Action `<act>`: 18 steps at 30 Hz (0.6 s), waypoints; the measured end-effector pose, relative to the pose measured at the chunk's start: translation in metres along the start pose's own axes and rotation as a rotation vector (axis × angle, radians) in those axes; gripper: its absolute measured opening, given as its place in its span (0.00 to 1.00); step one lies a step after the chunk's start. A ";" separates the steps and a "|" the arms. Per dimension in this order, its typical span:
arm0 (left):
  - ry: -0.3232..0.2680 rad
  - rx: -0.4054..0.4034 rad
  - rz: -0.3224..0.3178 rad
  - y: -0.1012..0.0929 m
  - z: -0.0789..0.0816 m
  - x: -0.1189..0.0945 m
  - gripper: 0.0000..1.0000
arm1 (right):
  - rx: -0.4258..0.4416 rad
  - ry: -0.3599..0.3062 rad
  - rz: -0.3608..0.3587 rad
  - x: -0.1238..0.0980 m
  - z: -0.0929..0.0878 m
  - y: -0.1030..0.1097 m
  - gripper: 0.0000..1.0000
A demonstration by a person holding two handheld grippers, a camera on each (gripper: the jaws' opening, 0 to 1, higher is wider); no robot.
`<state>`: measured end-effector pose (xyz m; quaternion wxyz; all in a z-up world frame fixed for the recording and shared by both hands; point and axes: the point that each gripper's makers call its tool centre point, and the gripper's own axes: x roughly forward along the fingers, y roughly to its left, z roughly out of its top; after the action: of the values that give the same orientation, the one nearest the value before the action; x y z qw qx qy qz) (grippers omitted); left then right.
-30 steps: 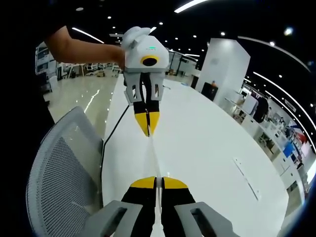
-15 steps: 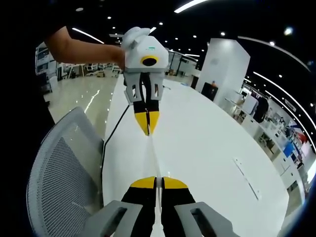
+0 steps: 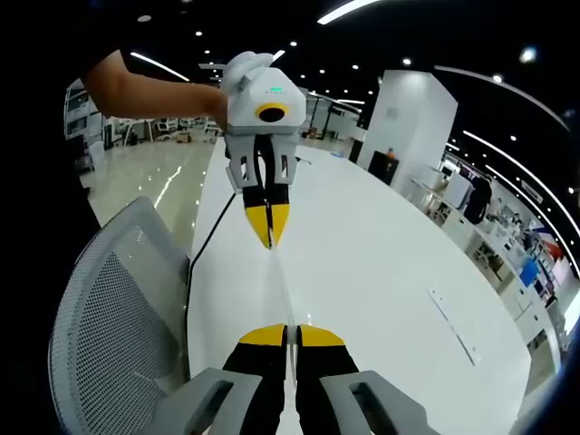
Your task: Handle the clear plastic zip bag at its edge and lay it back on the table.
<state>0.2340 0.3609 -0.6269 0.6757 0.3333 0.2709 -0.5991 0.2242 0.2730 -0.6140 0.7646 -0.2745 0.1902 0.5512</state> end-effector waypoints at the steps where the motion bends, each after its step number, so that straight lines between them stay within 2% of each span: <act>1: 0.000 0.000 0.000 0.000 0.000 0.000 0.00 | 0.000 0.000 0.000 0.000 0.000 0.000 0.00; 18: 0.001 0.000 0.001 -0.001 0.000 -0.001 0.00 | 0.007 0.004 -0.006 -0.003 -0.002 0.000 0.00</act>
<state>0.2328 0.3620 -0.6260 0.6759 0.3338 0.2713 -0.5985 0.2235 0.2695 -0.6142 0.7667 -0.2735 0.1930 0.5478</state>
